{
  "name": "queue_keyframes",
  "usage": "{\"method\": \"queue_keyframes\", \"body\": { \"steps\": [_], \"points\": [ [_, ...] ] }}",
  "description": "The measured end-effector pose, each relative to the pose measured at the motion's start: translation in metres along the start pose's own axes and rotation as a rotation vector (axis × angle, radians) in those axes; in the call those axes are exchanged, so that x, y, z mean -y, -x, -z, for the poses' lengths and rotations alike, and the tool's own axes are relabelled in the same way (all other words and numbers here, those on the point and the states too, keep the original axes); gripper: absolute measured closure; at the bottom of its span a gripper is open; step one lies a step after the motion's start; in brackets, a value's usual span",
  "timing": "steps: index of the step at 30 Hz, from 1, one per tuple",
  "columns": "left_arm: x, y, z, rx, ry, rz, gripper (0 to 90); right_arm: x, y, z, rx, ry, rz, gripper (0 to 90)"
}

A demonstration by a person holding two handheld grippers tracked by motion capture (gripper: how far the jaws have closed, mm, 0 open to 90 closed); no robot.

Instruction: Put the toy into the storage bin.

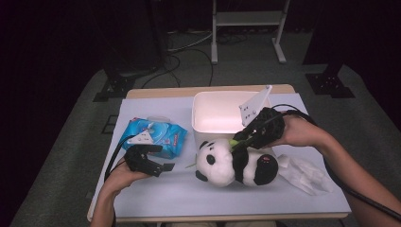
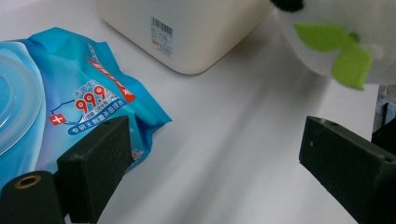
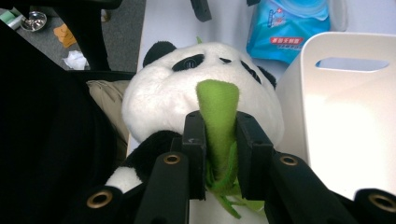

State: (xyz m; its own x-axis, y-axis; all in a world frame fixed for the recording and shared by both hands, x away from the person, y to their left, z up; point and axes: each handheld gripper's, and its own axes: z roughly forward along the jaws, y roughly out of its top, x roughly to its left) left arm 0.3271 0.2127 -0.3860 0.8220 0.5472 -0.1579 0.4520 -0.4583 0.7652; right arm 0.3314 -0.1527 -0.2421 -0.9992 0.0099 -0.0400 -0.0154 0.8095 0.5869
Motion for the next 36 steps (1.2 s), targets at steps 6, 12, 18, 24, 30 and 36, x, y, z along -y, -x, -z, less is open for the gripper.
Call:
{"method": "queue_keyframes", "body": {
  "steps": [6, 12, 18, 24, 30, 36],
  "points": [
    [0.000, -0.002, 0.002, -0.004, 0.006, 0.001, 9.0, -0.007, 0.002, 0.011, 0.015, 0.006, 0.012, 75.0],
    [0.000, -0.002, 0.002, -0.004, 0.004, 0.002, 9.0, -0.014, 0.004, 0.020, 0.025, 0.007, 0.012, 75.0],
    [0.000, -0.003, 0.002, -0.001, 0.006, 0.005, 9.0, -0.019, 0.006, 0.030, 0.039, 0.009, 0.013, 75.0],
    [0.001, -0.004, 0.003, 0.000, 0.008, 0.011, 9.0, -0.022, 0.010, 0.039, 0.054, 0.010, 0.012, 75.0],
    [0.002, -0.006, 0.003, -0.001, 0.008, 0.013, 9.0, -0.030, 0.014, 0.052, 0.081, 0.006, 0.011, 75.0],
    [0.003, -0.007, 0.003, -0.002, 0.010, 0.022, 9.0, -0.039, 0.019, 0.064, 0.108, 0.009, 0.018, 75.0]
  ]
}}
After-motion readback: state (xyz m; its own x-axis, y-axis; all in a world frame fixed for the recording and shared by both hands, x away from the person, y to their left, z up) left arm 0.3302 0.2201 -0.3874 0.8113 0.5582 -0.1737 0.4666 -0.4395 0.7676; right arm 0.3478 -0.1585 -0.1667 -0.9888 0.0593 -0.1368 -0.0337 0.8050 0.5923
